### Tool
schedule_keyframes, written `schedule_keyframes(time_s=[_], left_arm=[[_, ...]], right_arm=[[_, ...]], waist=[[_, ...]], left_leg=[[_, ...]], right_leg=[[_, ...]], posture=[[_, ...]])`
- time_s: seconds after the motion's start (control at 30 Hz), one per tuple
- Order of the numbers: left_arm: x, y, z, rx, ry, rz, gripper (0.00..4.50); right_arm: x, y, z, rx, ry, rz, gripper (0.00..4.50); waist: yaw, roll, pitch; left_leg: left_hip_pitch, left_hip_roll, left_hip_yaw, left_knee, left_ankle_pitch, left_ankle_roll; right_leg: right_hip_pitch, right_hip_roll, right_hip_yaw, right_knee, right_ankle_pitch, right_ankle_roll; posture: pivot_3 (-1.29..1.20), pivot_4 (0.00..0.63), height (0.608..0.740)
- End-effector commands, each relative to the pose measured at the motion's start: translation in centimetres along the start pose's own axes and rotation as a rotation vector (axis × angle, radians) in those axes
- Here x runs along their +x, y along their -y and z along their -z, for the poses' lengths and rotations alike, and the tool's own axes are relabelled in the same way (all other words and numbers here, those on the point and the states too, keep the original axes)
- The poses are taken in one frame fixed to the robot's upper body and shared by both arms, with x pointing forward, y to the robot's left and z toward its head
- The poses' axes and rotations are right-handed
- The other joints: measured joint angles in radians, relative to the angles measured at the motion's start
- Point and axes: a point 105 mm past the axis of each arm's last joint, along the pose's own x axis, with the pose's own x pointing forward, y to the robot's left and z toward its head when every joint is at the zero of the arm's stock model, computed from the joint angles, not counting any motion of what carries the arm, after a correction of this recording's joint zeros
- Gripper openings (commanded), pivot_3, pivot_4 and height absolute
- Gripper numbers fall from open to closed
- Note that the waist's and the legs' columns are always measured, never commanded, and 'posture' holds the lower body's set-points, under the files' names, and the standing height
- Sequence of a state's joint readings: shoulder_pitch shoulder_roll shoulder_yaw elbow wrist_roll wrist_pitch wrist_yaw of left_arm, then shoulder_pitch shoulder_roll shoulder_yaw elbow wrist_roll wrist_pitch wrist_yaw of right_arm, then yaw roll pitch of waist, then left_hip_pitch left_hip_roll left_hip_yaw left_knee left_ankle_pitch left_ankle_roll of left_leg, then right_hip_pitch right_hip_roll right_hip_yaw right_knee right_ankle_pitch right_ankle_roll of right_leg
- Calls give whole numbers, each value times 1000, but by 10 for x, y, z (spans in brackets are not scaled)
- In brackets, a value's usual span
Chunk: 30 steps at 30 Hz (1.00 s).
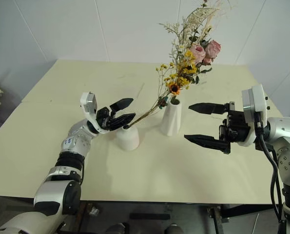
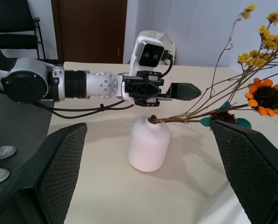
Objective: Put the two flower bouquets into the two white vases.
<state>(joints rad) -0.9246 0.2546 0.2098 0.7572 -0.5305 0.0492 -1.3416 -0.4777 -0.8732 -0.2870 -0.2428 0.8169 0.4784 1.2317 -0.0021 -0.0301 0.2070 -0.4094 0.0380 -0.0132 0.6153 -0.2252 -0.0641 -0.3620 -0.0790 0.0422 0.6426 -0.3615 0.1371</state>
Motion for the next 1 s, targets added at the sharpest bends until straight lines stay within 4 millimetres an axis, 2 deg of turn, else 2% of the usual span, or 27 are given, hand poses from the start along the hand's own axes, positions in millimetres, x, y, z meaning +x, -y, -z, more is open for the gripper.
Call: schedule_keyframes(time_s=[0.03, 0.3, 0.53, 0.77, 0.9, 1.0], left_arm=[[10, 6, -9, 75, -64, 73, 4474], [21, 4, -13, 194, -247, 88, 4474], [39, -4, -15, 336, -464, 124, 4474], [56, -5, -13, 355, -568, 177, 4474], [54, -7, -2, 359, -655, 204, 3631], [56, -9, 0, 353, -655, 198, 2671]], right_arm=[[-1, 0, -10, -47, 10, 7, 4500], [0, 1, -7, -47, 6, 14, 4500], [0, 2, -6, -49, 2, 20, 4500], [-1, 1, -5, -50, -4, 30, 4500], [-2, 1, -4, -52, -6, 42, 4500], [-4, 0, -4, -53, -9, 53, 4500]], waist=[[1, 0, 0], [1, 0, 0], [1, 0, 0], [0, 0, 0], [0, 0, 0], [0, 0, 0]], left_leg=[[0, 0, 0, 0, 0, 0], [0, 0, 0, 0, 0, 0], [0, 0, 0, 0, 0, 0], [-1, 0, 0, 0, 0, 0], [-1, 0, 0, -1, 0, 0], [-1, 0, 1, -1, 0, 0]], right_leg=[[0, 0, 0, 0, 0, 0], [0, 0, 0, 0, 0, 0], [0, 0, 0, -1, 0, 0], [0, 0, 0, -1, 0, 0], [-1, 0, 0, -1, 0, 0], [-1, 0, 0, -1, 0, 0]], posture=[[0, 150, 740], [0, 150, 740], [0, 150, 740], [0, 150, 740], [0, 150, 740], [0, 150, 740]])
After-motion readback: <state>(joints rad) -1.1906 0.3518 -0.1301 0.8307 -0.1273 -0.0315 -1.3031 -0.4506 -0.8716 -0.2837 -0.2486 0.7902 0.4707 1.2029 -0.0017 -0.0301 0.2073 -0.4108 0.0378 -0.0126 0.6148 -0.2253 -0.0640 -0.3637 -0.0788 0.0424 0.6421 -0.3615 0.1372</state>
